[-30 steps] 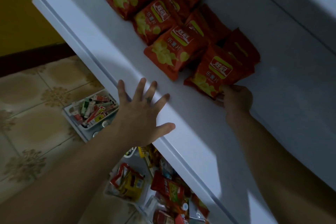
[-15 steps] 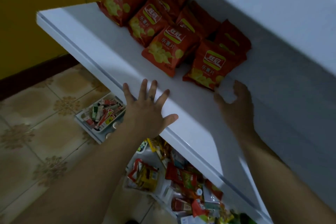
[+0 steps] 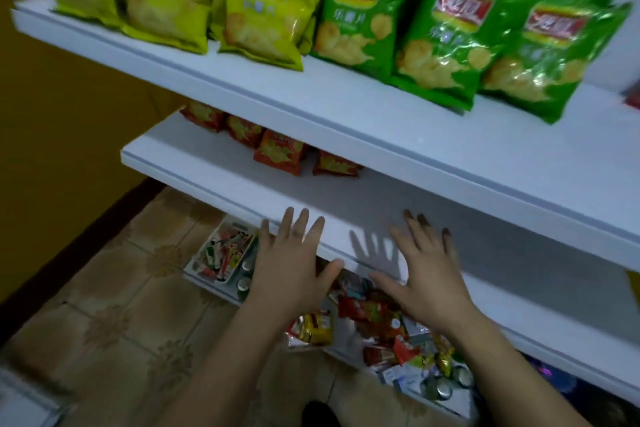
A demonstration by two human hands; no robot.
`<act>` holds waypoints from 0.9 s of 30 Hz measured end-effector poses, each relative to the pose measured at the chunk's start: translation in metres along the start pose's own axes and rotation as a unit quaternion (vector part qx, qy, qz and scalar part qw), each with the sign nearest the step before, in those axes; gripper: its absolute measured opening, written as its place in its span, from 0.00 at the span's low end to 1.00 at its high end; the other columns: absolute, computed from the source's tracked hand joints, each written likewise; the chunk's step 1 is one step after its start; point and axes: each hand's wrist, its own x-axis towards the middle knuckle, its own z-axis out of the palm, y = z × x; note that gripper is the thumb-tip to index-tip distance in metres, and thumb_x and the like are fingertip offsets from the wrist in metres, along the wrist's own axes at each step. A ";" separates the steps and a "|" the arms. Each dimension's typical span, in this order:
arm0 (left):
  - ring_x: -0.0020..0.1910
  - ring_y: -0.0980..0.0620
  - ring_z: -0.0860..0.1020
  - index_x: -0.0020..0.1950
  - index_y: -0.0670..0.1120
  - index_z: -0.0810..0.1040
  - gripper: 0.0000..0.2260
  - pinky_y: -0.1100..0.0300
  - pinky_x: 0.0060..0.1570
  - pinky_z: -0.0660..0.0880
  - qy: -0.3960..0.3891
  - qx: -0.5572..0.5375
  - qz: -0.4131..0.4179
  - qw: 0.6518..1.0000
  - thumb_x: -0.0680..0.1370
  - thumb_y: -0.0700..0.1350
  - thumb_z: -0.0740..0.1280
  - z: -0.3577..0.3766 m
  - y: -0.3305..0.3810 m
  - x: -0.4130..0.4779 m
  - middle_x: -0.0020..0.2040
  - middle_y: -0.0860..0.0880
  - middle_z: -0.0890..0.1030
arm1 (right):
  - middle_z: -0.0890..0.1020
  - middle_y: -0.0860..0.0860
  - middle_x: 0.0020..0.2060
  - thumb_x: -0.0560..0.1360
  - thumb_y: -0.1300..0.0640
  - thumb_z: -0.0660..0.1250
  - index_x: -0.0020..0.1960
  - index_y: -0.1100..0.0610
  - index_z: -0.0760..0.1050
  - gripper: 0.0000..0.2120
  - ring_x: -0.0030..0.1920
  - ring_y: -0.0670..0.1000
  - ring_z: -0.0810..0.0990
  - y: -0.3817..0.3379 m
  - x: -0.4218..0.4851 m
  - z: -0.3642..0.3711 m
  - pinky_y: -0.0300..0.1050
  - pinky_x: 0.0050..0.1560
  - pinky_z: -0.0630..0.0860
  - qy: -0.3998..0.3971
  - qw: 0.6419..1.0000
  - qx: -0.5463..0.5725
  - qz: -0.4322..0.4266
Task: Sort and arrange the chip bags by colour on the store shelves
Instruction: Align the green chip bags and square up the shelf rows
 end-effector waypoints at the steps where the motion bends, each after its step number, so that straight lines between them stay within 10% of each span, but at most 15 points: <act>1: 0.78 0.47 0.42 0.79 0.53 0.50 0.34 0.40 0.74 0.41 0.007 0.000 0.019 1.000 0.78 0.68 0.50 -0.013 0.011 -0.007 0.80 0.49 0.49 | 0.52 0.51 0.78 0.68 0.26 0.45 0.76 0.46 0.57 0.41 0.77 0.55 0.51 0.002 -0.012 -0.010 0.60 0.75 0.43 0.020 1.000 0.006 0.010; 12: 0.77 0.51 0.53 0.76 0.53 0.62 0.31 0.50 0.75 0.52 0.150 -0.021 0.239 0.959 0.77 0.66 0.51 -0.099 0.143 -0.042 0.78 0.50 0.59 | 0.75 0.50 0.63 0.72 0.37 0.67 0.73 0.49 0.65 0.35 0.63 0.52 0.71 0.050 -0.128 -0.112 0.50 0.62 0.69 0.208 0.968 0.078 0.117; 27: 0.78 0.49 0.49 0.78 0.54 0.53 0.32 0.46 0.75 0.50 0.126 0.050 0.251 0.959 0.78 0.65 0.55 -0.130 0.349 0.050 0.79 0.50 0.53 | 0.60 0.51 0.76 0.73 0.37 0.65 0.75 0.47 0.60 0.35 0.74 0.55 0.61 0.251 -0.123 -0.226 0.52 0.71 0.60 0.230 0.945 0.059 0.225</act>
